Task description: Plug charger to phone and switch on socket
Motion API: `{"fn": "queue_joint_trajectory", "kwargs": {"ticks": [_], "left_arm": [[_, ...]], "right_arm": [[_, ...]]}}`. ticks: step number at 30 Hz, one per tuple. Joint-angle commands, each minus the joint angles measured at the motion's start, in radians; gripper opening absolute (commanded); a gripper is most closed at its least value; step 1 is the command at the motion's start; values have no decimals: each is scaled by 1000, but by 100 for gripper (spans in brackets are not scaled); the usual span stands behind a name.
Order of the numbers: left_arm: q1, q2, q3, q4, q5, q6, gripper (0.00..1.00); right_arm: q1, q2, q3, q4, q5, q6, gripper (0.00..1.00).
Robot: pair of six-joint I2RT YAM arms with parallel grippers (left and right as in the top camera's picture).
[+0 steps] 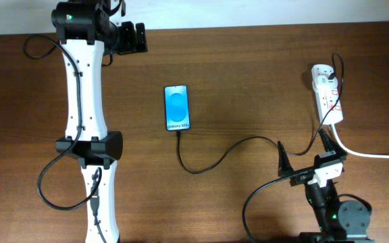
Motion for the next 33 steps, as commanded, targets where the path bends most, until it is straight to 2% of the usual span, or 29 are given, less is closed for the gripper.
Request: {"fn": "queue_joint_trajectory", "kwargs": {"ticks": [1, 3, 7, 29, 31, 33], "left_arm": [[0, -32, 6, 0, -8, 5, 99], [0, -32, 6, 0, -8, 5, 99], [0, -32, 6, 0, -8, 5, 100], [0, -33, 4, 1, -9, 5, 99], [-1, -53, -32, 11, -6, 5, 99], [-1, -173, -278, 133, 1, 5, 99]], "right_arm": [[-3, -52, -73, 9, 51, 42, 98], [-3, -73, -119, 9, 66, 42, 98], [-4, -106, -128, -130, 68, 39, 98], [-4, -103, -128, -130, 69, 39, 98], [-4, -103, -128, -130, 69, 39, 98], [-4, -103, -128, -130, 69, 39, 98]]}}
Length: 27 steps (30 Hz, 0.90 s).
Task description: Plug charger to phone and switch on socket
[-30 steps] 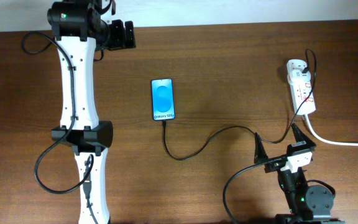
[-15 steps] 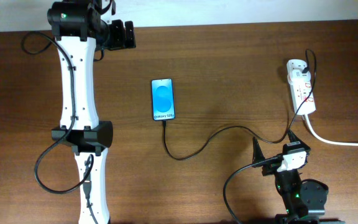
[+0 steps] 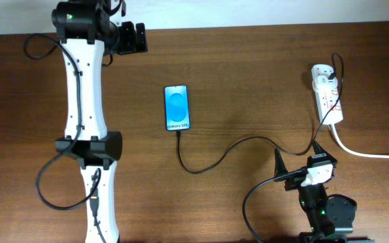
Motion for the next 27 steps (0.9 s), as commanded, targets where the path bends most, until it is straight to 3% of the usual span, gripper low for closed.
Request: {"fn": "queue_joint_trajectory", "kwargs": {"ticks": [1, 6, 11, 16, 19, 27], "left_arm": [[-1, -225, -356, 192, 14, 6, 99], [-1, -696, -1204, 821, 64, 237, 99], [0, -1055, -1750, 1192, 60, 507, 99], [63, -1446, -2319, 1573, 61, 520, 99], [103, -1773, -2655, 1686, 60, 520, 99], [106, -2315, -3009, 1684, -7, 528, 99]], "right_arm": [[-3, -10, -5, -8, 13, 9, 98], [-3, -10, -5, -8, 13, 9, 98], [-3, -10, -5, -8, 13, 9, 98], [-3, -10, -5, -8, 13, 9, 98], [-3, -10, -5, -7, 13, 9, 98], [-3, -10, -5, -8, 13, 9, 98]]}}
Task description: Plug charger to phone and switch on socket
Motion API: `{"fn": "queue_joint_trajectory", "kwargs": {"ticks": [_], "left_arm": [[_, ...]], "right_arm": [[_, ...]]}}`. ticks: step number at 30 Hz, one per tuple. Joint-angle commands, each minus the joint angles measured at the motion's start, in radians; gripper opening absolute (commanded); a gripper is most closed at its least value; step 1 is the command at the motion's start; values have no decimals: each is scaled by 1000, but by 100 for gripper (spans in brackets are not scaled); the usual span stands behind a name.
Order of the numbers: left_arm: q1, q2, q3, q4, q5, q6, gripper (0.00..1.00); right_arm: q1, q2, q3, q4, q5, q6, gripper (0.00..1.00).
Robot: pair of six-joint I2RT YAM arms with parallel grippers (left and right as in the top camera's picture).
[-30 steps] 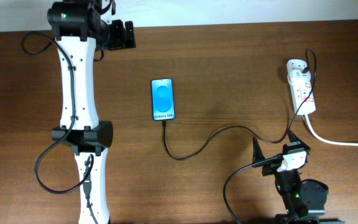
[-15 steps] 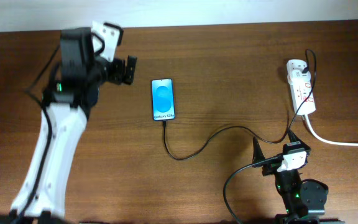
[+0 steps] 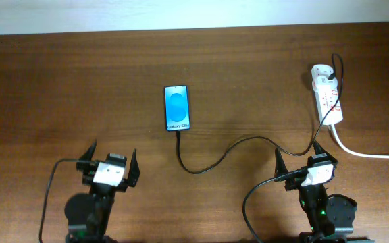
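A phone (image 3: 178,107) with a lit blue screen lies face up at mid table. A black charger cable (image 3: 231,146) is plugged into its near end and runs right to a white socket strip (image 3: 327,94) at the right edge. My left gripper (image 3: 111,160) sits open near the front left, well away from the phone. My right gripper (image 3: 296,158) stands open at the front right, with the cable passing between its fingers and the strip farther back.
A white mains lead (image 3: 370,154) leaves the socket strip toward the right edge. Black arm cables (image 3: 248,202) loop by both arm bases near the front edge.
The left arm, stretched out to the far left back of the table, is now folded back at the front left with its gripper open. The right arm has barely moved.
The phone was lit and plugged in at every moment. At first the right gripper was open near the cable just short of the strip, then drawn back a little toward its base. The left arm stayed extended until now, when it is folded at the front.
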Motion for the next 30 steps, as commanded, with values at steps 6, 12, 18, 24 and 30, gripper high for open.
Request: {"fn": "queue_joint_trajectory", "kwargs": {"ticks": [6, 12, 18, 24, 30], "left_arm": [[6, -269, -94, -111, -86, 4, 99], [6, -269, -94, -110, -86, 4, 99], [6, -269, -94, -110, -86, 4, 100], [6, -269, -94, -110, -86, 4, 99], [6, -269, -94, -110, -86, 4, 99]], "right_arm": [[-3, -8, -5, -7, 5, 9, 98], [-3, -8, -5, -7, 5, 9, 98], [-3, -8, -5, -7, 5, 9, 98], [-3, -8, -5, -7, 5, 9, 98], [-3, -8, -5, -7, 5, 9, 98]]}}
